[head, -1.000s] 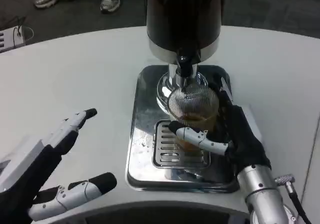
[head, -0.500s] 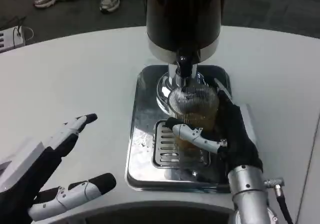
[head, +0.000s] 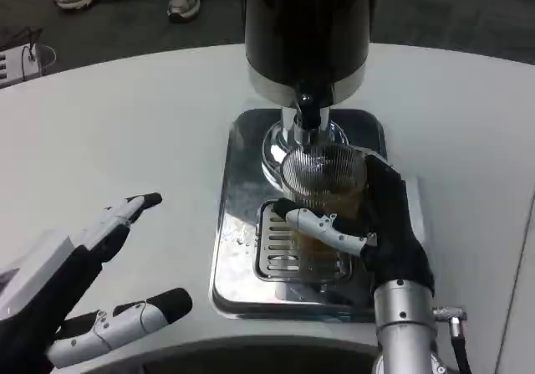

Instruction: Grasp the cup under the faucet to collect the drink, then remove the cup.

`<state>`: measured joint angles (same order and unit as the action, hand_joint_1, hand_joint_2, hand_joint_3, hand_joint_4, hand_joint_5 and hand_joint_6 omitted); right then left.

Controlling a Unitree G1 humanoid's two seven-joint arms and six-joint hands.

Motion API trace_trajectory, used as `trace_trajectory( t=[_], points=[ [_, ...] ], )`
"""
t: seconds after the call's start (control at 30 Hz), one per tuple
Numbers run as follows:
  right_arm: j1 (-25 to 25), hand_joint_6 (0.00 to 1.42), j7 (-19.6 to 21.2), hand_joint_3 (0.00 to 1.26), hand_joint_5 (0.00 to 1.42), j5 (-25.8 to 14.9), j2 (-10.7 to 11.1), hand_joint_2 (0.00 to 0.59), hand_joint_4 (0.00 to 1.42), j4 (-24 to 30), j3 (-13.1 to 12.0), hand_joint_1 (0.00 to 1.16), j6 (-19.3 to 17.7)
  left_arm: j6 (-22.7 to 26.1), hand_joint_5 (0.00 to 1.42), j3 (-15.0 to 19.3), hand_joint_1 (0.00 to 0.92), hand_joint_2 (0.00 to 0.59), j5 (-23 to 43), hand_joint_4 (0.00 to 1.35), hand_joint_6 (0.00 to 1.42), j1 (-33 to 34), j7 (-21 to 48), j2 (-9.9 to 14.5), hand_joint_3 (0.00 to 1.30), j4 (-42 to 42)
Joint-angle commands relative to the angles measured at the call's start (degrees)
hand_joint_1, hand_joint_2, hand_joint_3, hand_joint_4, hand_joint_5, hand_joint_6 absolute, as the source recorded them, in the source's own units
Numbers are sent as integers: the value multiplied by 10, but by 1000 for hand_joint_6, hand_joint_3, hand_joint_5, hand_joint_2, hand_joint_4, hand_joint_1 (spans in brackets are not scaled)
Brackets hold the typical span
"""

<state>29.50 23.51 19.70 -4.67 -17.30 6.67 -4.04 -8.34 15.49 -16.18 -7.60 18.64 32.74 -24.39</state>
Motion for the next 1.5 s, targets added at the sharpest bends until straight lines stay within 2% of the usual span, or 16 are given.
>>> trace_trajectory(
  t=[0.03, 0.13, 0.3, 0.47, 0.53, 0.73, 1.0, 1.27, 1.5],
  points=[
    [-16, 562, 10, 916, 1011, 3, -12, 209, 1044, 6, 8, 991, -7, -9, 0, 3, 0, 70, 7, 0, 124, -3, 1, 7, 75, 12],
    [-22, 663, 6, 998, 1101, 4, -14, 212, 1145, 26, 12, 991, -2, -14, 0, 5, 0, 70, 11, 0, 124, 0, 1, 8, 75, 19],
    [-44, 1014, -8, 1074, 1265, 7, -18, 217, 1248, 66, 27, 991, 10, -21, 0, 5, 0, 70, 18, 0, 124, 4, 0, 9, 76, 31],
    [-72, 1218, -15, 1145, 1379, 12, -22, 217, 1318, 105, 41, 993, 19, -30, 0, 5, 0, 70, 24, 0, 124, 4, -1, 9, 76, 41],
    [-84, 1257, -18, 1163, 1409, 14, -24, 208, 1338, 121, 47, 1010, 22, -32, 0, 6, 0, 70, 25, 0, 124, 4, -2, 8, 76, 43],
    [-119, 1324, -36, 1182, 1424, 13, -24, 204, 1382, 170, 65, 1011, 30, -36, 0, 8, 0, 70, 28, 0, 124, 6, -3, 7, 76, 49],
    [-189, 1337, -78, 1182, 1424, 6, -12, 204, 1396, 252, 99, 1011, 53, -44, 0, 7, 0, 70, 30, 0, 124, 16, -5, 7, 76, 64],
    [-246, 1350, -112, 1181, 1424, -7, -3, 201, 1396, 334, 113, 1011, 64, -54, 0, -1, 0, 70, 27, 0, 124, 28, -7, 3, 76, 74],
    [-311, 1357, -159, 1176, 1424, -11, 21, 202, 1396, 453, 124, 1011, 89, -64, 0, -10, 0, 70, 23, 0, 124, 33, -6, 4, 76, 66]
  ],
)
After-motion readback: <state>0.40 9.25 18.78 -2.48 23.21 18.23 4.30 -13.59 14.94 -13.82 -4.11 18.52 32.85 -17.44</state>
